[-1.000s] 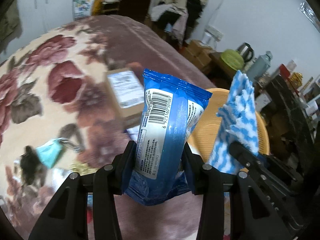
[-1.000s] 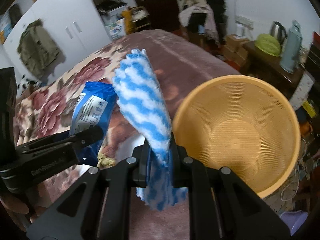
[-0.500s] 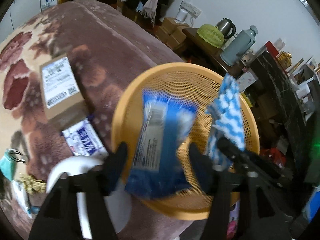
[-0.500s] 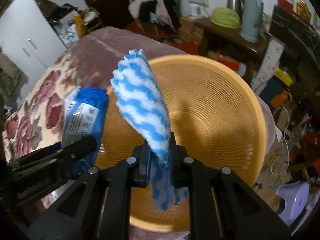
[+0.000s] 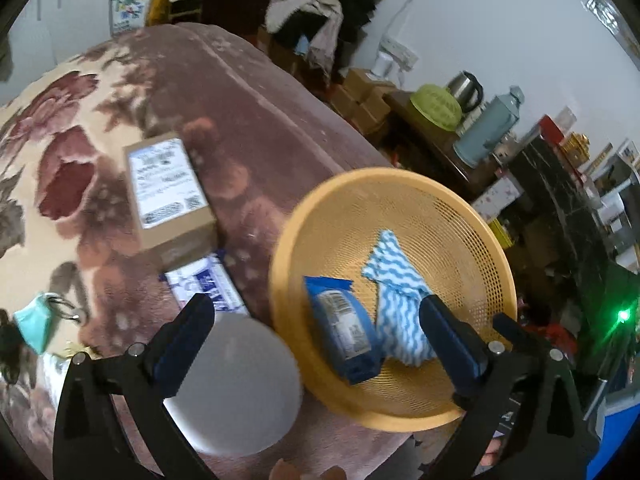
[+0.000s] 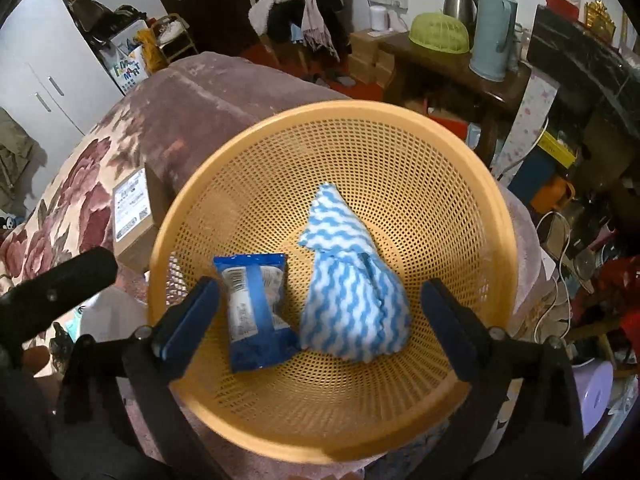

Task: Organize soft objects
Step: 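Withdraw both grippers from the basket back over the blanket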

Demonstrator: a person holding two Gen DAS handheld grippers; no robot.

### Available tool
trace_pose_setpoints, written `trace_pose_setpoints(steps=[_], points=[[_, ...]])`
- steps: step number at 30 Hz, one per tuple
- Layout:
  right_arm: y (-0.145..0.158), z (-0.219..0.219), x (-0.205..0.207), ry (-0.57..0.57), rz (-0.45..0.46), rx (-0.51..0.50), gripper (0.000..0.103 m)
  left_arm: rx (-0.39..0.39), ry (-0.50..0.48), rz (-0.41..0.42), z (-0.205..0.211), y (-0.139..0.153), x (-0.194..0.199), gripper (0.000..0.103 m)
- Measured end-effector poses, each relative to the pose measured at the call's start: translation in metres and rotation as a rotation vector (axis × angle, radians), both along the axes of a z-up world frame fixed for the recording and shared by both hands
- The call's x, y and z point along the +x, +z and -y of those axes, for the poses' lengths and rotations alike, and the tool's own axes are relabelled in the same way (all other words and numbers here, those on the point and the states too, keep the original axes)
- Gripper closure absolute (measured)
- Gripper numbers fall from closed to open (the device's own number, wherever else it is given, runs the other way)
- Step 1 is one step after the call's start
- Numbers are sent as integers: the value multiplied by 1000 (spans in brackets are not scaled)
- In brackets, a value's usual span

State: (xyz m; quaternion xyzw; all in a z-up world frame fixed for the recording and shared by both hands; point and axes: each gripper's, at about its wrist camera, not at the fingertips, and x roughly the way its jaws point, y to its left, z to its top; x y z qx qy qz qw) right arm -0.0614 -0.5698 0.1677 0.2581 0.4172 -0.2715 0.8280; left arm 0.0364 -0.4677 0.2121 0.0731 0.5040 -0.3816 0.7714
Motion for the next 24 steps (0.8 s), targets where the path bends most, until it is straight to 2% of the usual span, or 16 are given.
trace_pose_setpoints(steps=[5,14,24], points=[[17,-20,0,23,17,-29,1,-16,50,12,-36,15,7,0],[46,-80,15,106,41,-79,0,2,121,42,-111,30,18,0],[45,-168,44,246,19,-109,0,33,239,67,-213,24,42,0]])
